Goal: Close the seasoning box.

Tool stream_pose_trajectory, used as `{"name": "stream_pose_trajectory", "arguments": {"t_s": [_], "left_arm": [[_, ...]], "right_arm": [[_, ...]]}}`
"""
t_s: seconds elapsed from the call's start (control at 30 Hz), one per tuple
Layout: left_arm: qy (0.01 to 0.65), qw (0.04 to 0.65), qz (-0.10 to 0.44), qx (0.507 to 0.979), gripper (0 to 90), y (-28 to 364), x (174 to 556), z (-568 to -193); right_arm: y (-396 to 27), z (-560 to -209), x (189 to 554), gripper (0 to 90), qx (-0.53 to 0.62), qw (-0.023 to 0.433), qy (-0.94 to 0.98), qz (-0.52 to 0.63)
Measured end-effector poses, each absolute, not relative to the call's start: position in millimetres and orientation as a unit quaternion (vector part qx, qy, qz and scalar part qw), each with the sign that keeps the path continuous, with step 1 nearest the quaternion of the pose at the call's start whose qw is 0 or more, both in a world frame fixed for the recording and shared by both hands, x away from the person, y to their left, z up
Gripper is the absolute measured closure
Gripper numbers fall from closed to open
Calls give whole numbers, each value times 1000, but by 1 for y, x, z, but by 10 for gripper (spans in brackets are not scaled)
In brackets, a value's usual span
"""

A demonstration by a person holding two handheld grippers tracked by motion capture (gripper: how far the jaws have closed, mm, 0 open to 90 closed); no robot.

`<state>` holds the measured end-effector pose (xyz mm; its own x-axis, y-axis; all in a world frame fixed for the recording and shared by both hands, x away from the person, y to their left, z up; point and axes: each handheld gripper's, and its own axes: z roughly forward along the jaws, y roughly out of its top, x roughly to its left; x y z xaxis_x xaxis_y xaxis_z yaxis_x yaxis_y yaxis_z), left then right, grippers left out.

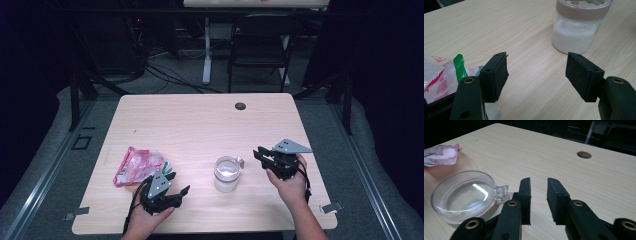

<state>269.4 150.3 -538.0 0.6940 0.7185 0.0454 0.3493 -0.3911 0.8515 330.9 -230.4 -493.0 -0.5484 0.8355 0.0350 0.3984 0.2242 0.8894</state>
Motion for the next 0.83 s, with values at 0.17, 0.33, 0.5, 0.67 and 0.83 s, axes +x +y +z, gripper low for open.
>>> {"name": "stream_pose_trajectory", "arguments": {"t_s": [0.17, 0.33, 0.5, 0.67, 0.83], "left_arm": [[331, 441, 207, 808, 338, 150, 269, -538], [331, 442, 207, 808, 338, 150, 269, -538], [331, 442, 206, 808, 339, 150, 270, -538], [331, 442, 206, 808, 339, 150, 270, -538], [332, 444, 206, 807, 339, 151, 270, -538]], "right_arm": [[-238, -501, 336, 644, 438, 234, 738, 457], [-242, -507, 341, 597, 456, 235, 733, 447], [-243, -510, 342, 589, 461, 235, 732, 442], [-244, -511, 342, 567, 462, 234, 732, 443], [-244, -511, 342, 545, 463, 235, 730, 445]]}}
